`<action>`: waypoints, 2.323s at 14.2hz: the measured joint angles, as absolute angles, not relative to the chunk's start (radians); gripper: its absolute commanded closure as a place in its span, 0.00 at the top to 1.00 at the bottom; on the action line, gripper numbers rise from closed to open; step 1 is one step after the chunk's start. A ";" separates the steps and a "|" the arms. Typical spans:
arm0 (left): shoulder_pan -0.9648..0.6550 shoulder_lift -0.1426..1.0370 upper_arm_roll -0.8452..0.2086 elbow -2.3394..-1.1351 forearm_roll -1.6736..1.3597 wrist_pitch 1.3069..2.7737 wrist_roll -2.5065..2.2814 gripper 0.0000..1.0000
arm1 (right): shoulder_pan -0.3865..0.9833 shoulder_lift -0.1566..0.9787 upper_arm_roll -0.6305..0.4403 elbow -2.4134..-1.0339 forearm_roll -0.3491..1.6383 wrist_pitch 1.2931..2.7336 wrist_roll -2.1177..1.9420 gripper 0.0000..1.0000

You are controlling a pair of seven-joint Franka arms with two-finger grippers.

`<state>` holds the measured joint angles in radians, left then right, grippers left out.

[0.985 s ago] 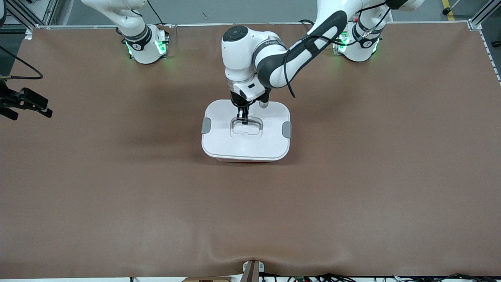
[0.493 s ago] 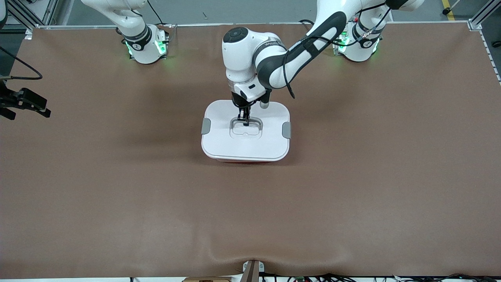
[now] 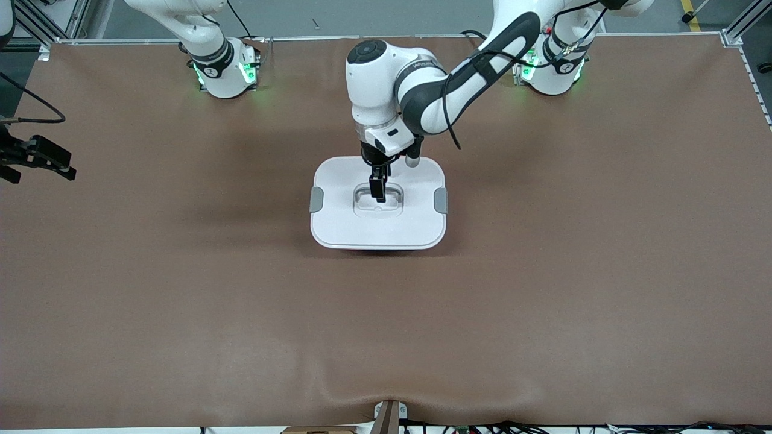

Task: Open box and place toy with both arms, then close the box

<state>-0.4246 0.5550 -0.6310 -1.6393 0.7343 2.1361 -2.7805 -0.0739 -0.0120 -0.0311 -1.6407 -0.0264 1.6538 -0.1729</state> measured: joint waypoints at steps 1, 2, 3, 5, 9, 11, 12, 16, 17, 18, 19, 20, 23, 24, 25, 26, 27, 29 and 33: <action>-0.424 0.546 -0.631 -1.639 0.734 2.134 -2.779 1.00 | -0.074 -0.012 -0.031 -1.641 -0.026 1.643 -0.173 1.00; -0.420 0.538 -0.631 -1.637 0.734 2.133 -2.779 1.00 | -0.074 -0.012 -0.031 -1.641 -0.026 1.637 -0.173 1.00; -0.413 0.532 -0.631 -1.633 0.732 2.132 -2.777 1.00 | -0.074 -0.012 -0.032 -1.641 -0.026 1.635 -0.173 1.00; -0.399 0.522 -0.632 -1.615 0.700 2.110 -2.751 1.00 | -0.074 -0.012 -0.032 -1.641 -0.026 1.634 -0.173 1.00; -0.370 0.468 -0.634 -1.592 0.591 2.058 -2.700 1.00 | -0.074 -0.012 -0.035 -1.641 -0.030 1.634 -0.173 1.00; -0.339 0.438 -0.635 -1.592 0.563 2.039 -2.651 1.00 | -0.074 -0.012 -0.036 -1.641 -0.032 1.634 -0.173 1.00; -0.318 0.426 -0.634 -1.592 0.541 2.034 -2.605 1.00 | -0.074 -0.012 -0.036 -1.641 -0.032 1.634 -0.173 1.00; -0.196 0.378 -0.634 -1.591 0.416 2.016 -2.321 1.00 | -0.074 -0.012 -0.032 -1.641 -0.032 1.635 -0.173 1.00; -0.168 0.366 -0.634 -1.591 0.403 1.995 -2.240 1.00 | -0.074 -0.012 -0.032 -1.641 -0.032 1.635 -0.173 1.00; -0.143 0.357 -0.634 -1.591 0.397 1.981 -2.166 1.00 | -0.074 -0.012 -0.031 -1.641 -0.032 1.635 -0.173 1.00; -0.121 0.350 -0.634 -1.590 0.396 1.969 -2.099 1.00 | -0.074 -0.012 -0.031 -1.641 -0.032 1.635 -0.173 1.00; -0.100 0.345 -0.635 -1.589 0.395 1.949 -2.028 1.00 | -0.074 -0.012 -0.031 -1.641 -0.032 1.635 -0.173 1.00; -0.042 0.341 -0.634 -1.577 0.394 1.867 -1.779 1.00 | -0.074 -0.012 -0.029 -1.639 -0.032 1.635 -0.174 1.00; -0.019 0.341 -0.634 -1.566 0.388 1.842 -1.695 1.00 | -0.074 -0.012 -0.028 -1.636 -0.032 1.635 -0.174 1.00; 0.007 0.341 -0.634 -1.553 0.375 1.822 -1.614 1.00 | -0.074 -0.012 -0.028 -1.633 -0.032 1.635 -0.174 1.00; 0.036 0.340 -0.634 -1.540 0.361 1.809 -1.534 1.00 | -0.074 -0.012 -0.027 -1.632 -0.032 1.635 -0.174 1.00; 0.066 0.339 -0.634 -1.530 0.350 1.802 -1.457 1.00 | -0.074 -0.011 -0.026 -1.632 -0.032 1.635 -0.174 1.00; 0.128 0.333 -0.634 -1.519 0.327 1.798 -1.315 1.00 | -0.074 -0.008 -0.024 -1.632 -0.032 1.636 -0.174 1.00; 0.248 0.318 -0.634 -1.497 0.268 1.736 -1.018 1.00 | -0.069 -0.008 -0.020 -1.630 -0.030 1.641 -0.174 1.00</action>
